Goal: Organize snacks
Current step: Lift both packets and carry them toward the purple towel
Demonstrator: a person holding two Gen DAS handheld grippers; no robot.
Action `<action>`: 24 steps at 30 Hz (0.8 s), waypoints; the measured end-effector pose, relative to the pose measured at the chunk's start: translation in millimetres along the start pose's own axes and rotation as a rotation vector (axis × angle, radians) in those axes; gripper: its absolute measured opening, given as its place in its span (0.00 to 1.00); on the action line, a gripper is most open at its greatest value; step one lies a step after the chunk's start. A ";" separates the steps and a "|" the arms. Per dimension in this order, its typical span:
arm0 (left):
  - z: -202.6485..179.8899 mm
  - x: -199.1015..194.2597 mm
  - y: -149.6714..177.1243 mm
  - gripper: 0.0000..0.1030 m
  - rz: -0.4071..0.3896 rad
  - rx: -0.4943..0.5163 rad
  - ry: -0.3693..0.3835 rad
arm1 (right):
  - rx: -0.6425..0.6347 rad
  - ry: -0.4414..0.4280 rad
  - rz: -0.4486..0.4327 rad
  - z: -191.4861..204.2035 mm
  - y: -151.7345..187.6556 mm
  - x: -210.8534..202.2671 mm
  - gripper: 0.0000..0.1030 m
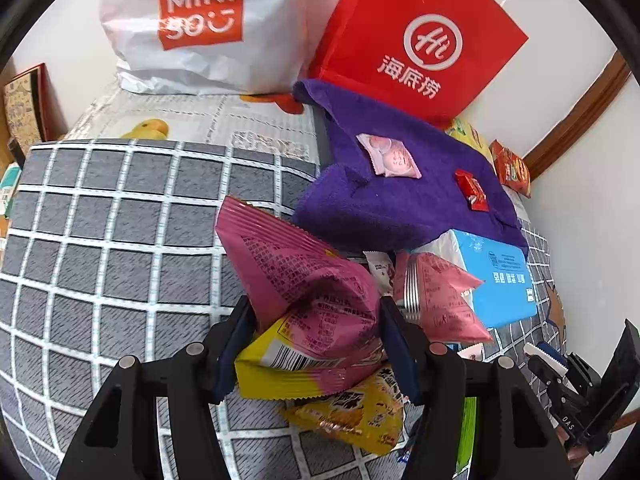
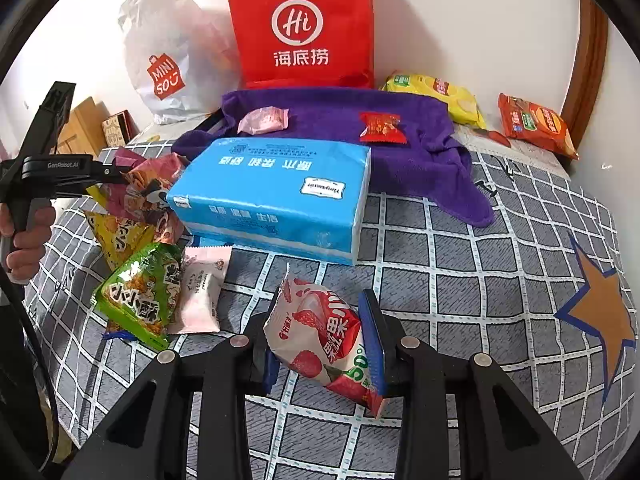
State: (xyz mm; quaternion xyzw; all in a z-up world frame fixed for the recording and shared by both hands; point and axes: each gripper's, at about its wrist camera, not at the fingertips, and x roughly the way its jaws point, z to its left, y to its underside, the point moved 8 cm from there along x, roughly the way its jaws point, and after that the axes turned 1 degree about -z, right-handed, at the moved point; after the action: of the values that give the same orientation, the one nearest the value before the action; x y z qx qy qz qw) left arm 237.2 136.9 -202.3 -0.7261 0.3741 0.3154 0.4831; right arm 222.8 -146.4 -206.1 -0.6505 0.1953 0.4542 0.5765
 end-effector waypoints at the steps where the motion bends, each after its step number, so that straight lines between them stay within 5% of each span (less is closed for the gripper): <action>1: 1.7 -4.7 0.4 0.58 -0.009 -0.005 -0.004 | 0.001 0.002 -0.004 0.2 -0.8 -1.5 0.34; 12: -0.7 -61.3 9.8 0.58 -0.092 -0.005 0.001 | 0.035 0.020 -0.039 2.1 -6.0 -25.8 0.34; 24: -44.0 -100.0 27.1 0.58 -0.134 0.048 0.065 | 0.055 0.044 -0.068 3.6 -9.6 -49.2 0.34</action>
State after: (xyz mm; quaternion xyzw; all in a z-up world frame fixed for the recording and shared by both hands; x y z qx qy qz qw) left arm 166.4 112.6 -118.3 -0.7476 0.3479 0.2495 0.5078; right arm 203.8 -153.8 -160.2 -0.6506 0.1982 0.4146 0.6046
